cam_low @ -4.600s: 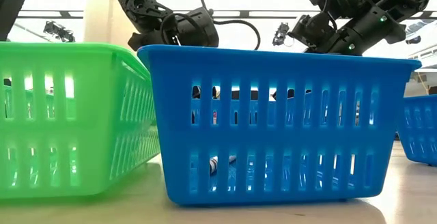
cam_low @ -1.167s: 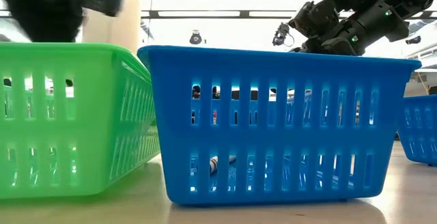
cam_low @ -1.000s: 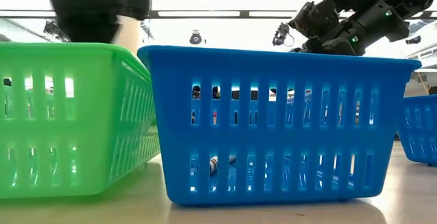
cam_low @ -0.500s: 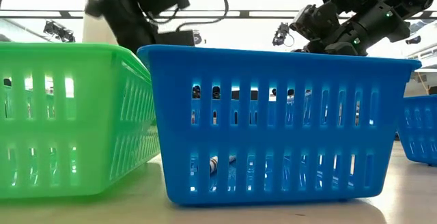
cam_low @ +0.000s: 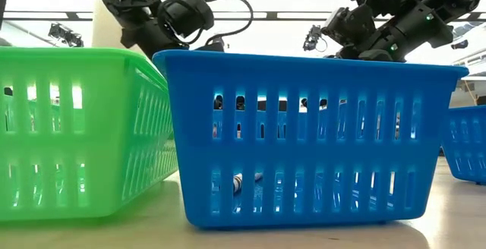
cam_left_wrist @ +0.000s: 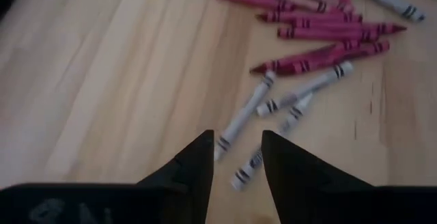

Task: Sort crayons
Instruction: Put the white crayon into the black bin

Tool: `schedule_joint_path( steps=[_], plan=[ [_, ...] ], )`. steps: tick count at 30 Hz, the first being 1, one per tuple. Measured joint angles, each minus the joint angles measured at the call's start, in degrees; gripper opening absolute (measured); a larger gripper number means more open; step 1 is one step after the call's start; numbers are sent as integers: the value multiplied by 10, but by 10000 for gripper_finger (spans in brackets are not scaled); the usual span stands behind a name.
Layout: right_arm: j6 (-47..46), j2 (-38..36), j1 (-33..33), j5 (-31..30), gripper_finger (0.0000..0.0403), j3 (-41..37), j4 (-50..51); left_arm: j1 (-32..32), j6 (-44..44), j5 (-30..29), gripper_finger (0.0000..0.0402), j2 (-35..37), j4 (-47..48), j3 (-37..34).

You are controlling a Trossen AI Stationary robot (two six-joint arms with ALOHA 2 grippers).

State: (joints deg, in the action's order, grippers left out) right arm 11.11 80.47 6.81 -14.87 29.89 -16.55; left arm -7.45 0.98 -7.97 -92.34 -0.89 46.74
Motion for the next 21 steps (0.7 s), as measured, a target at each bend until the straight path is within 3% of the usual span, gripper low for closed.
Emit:
schedule_joint_path(
  steps=[9, 21],
  plan=[
    [0, 0, -2, -3, 82, 0, 12, 0, 68, 30, 134, -71, -87, 1],
    [-2, 0, -2, -4, 82, 0, 18, -4, 54, 89, 134, -96, -72, -7]
  ],
)
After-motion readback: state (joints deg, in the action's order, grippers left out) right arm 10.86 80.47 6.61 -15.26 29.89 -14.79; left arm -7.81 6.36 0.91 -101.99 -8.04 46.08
